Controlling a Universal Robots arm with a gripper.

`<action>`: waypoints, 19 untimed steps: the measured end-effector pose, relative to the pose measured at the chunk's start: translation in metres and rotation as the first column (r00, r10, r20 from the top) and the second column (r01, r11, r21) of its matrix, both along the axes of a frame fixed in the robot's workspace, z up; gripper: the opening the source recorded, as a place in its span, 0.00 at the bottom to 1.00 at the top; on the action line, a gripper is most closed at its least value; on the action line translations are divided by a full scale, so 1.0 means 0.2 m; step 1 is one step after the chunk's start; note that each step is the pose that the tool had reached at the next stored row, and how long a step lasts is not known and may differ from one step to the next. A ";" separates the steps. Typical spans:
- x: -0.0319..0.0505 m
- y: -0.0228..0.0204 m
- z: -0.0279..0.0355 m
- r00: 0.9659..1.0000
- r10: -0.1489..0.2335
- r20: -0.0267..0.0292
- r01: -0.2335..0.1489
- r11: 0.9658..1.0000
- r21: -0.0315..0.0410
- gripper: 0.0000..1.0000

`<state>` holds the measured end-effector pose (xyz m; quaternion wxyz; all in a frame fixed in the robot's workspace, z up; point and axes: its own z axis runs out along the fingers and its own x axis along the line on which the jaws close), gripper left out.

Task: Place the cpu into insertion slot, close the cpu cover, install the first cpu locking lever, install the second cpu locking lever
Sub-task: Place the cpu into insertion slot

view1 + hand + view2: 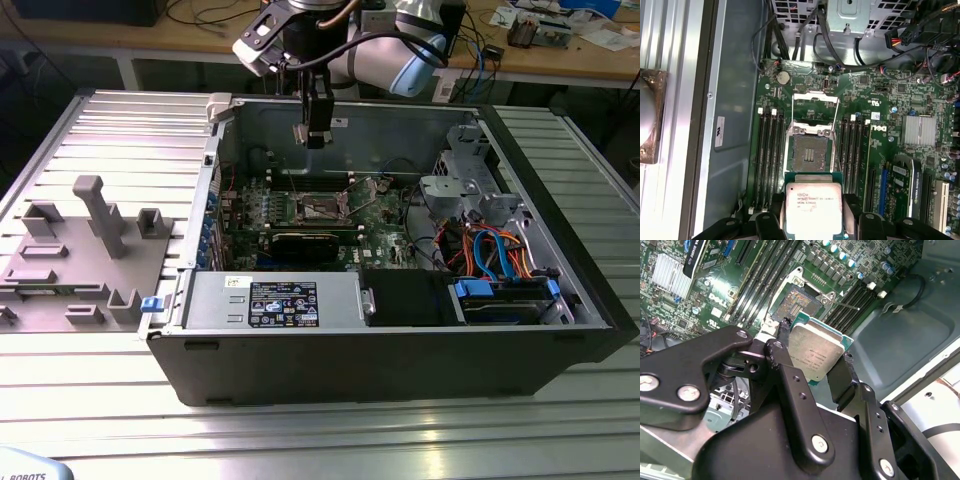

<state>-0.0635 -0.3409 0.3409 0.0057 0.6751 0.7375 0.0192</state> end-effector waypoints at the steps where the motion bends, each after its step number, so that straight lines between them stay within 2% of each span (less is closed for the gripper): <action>1: 0.000 0.000 0.000 1.000 -0.002 0.000 0.002 1.000 0.000 0.55; 19: 0.000 0.000 -0.003 1.000 -0.027 0.000 0.027 1.000 0.000 0.55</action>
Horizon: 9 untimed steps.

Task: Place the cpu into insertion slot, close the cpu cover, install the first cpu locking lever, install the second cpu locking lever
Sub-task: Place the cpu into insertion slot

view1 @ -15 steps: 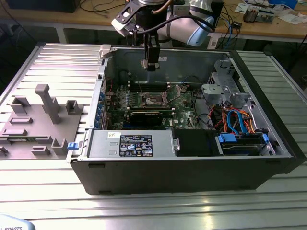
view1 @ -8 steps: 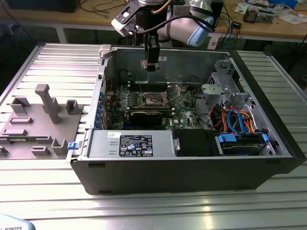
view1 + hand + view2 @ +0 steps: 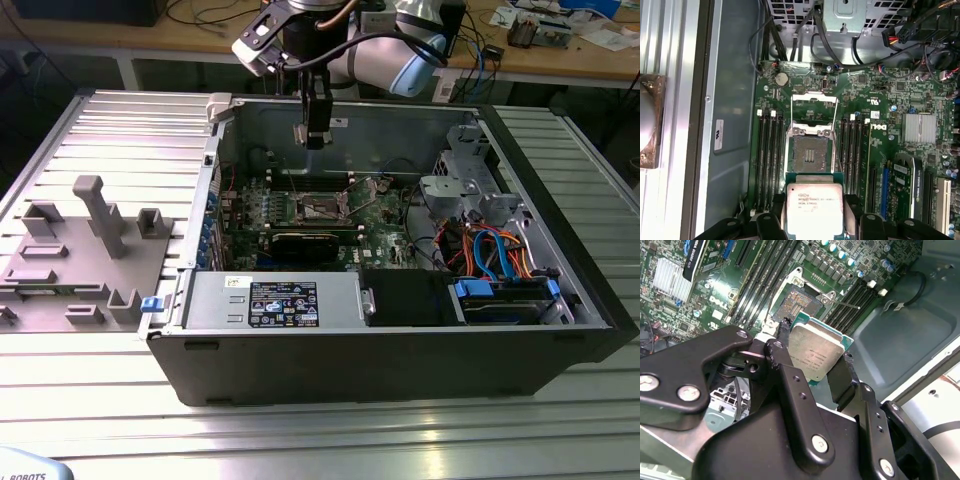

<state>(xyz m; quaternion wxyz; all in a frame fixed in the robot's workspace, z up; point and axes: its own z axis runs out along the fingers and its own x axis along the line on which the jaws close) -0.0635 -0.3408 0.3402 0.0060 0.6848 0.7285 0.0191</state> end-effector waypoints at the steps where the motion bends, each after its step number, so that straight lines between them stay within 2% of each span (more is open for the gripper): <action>1: 0.000 0.000 0.000 1.000 -0.001 0.000 0.001 1.000 0.000 0.55; 9: 0.000 0.000 -0.001 1.000 -0.010 0.000 0.010 1.000 0.000 0.55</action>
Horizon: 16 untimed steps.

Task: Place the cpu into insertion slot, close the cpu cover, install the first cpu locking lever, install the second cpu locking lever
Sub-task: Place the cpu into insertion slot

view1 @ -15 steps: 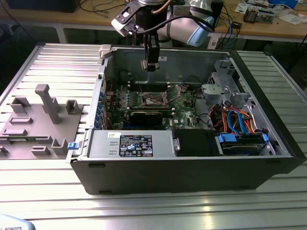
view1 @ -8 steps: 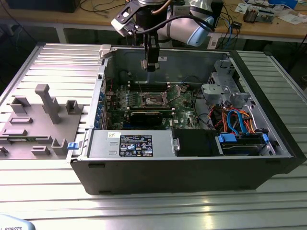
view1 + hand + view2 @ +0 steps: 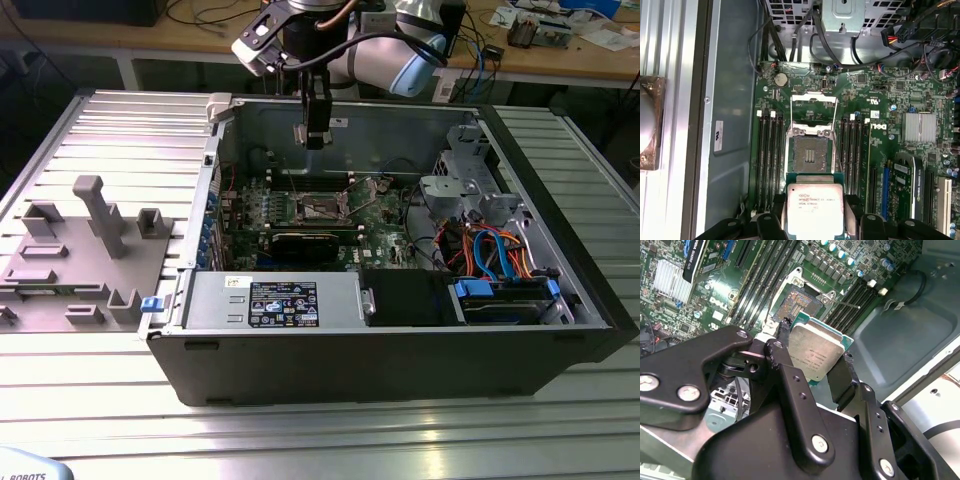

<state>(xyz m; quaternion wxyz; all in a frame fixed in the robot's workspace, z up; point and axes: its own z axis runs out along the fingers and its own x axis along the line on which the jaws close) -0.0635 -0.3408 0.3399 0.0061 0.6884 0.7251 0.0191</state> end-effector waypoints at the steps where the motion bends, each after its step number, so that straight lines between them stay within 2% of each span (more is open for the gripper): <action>1: 0.000 0.000 0.000 1.000 -0.002 0.000 0.002 1.000 0.000 0.55; 16: 0.000 0.000 -0.002 1.000 -0.019 0.000 0.019 1.000 0.000 0.55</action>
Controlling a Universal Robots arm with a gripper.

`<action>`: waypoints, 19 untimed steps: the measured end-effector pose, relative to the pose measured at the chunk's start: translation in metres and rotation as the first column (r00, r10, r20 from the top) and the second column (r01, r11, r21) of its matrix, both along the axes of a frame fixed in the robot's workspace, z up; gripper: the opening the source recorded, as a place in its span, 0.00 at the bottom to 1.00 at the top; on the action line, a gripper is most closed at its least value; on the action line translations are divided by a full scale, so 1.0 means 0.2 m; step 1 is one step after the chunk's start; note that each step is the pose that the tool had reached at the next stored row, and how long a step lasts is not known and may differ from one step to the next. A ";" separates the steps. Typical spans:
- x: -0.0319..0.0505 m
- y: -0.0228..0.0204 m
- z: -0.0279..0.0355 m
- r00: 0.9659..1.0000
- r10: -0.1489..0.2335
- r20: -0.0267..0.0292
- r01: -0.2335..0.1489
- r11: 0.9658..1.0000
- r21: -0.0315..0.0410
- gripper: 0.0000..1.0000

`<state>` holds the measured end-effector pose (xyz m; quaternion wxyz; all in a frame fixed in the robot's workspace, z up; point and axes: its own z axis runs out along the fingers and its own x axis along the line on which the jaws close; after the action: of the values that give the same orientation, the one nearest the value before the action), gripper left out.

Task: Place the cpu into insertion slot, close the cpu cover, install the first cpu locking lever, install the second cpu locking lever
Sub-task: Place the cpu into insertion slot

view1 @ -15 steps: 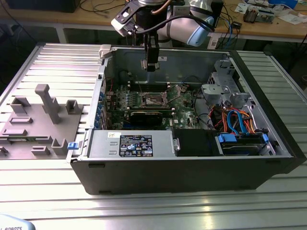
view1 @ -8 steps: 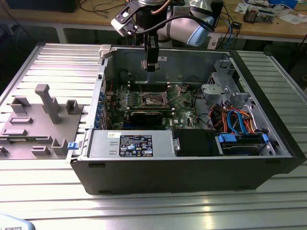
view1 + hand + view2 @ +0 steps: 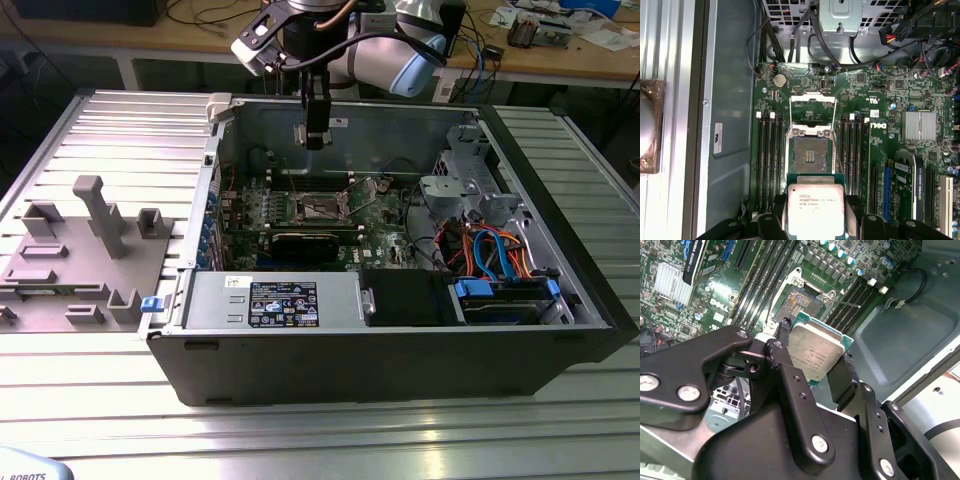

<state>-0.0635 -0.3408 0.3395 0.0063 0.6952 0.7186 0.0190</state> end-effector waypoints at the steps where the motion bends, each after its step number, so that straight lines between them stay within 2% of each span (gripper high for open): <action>1: 0.000 0.000 0.000 1.000 -0.001 0.000 0.001 1.000 0.000 0.55; 19: 0.000 0.000 -0.003 1.000 -0.024 0.000 0.024 1.000 0.000 0.55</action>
<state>-0.0635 -0.3409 0.3389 0.0065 0.7038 0.7101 0.0189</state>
